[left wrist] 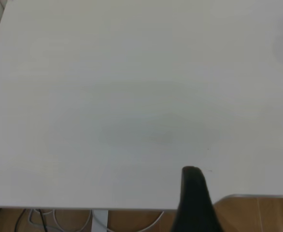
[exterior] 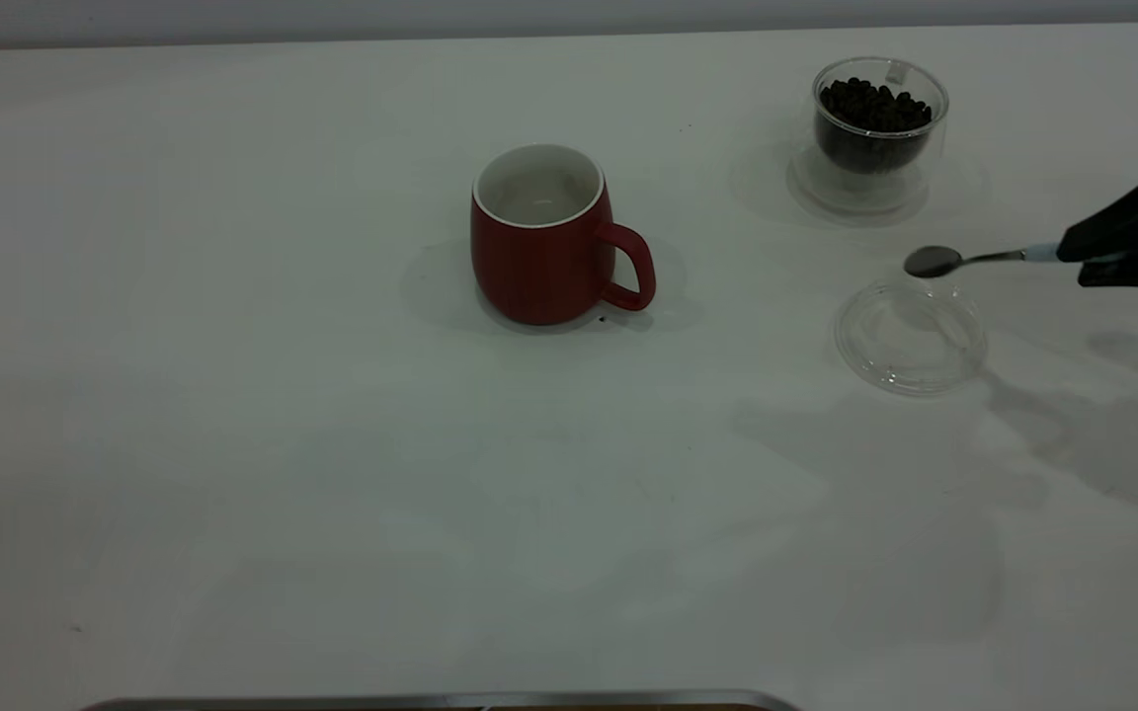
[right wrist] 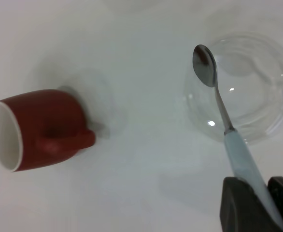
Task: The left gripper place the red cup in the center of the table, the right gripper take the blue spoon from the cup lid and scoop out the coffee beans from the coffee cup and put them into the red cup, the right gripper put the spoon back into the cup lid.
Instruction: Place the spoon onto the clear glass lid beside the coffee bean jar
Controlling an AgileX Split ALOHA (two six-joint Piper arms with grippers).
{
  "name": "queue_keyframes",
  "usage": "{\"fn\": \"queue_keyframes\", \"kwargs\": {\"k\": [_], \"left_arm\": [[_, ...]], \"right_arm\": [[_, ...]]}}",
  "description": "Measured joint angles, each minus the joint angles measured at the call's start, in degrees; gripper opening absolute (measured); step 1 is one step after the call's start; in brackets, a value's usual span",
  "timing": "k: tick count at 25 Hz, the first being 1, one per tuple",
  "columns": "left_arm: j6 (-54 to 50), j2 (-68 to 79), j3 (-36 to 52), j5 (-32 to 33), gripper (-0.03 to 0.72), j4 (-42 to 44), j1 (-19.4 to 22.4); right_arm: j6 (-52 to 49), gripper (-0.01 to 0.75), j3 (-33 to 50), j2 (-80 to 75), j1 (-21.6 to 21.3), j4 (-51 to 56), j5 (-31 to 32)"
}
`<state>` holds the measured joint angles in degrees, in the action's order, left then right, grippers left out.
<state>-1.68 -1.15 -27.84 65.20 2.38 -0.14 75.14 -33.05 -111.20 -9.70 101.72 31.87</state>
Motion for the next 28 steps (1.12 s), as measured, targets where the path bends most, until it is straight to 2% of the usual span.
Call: {"fn": "queue_keyframes", "kwargs": {"k": [6,16,28], "left_arm": [[0.0,0.0,0.0,0.0,0.587,0.0,0.0],[0.0,0.0,0.0,0.0,0.587,0.0,0.0],[0.0,0.0,0.0,0.0,0.587,0.0,0.0]], "right_arm": [[-0.18,0.113,0.54,-1.62,0.0,0.07,-0.99],[3.39,0.113,-0.11,-7.57,0.0,0.46,2.22],[4.81,0.113,-5.35,-13.93,0.0,0.65,6.29]]}}
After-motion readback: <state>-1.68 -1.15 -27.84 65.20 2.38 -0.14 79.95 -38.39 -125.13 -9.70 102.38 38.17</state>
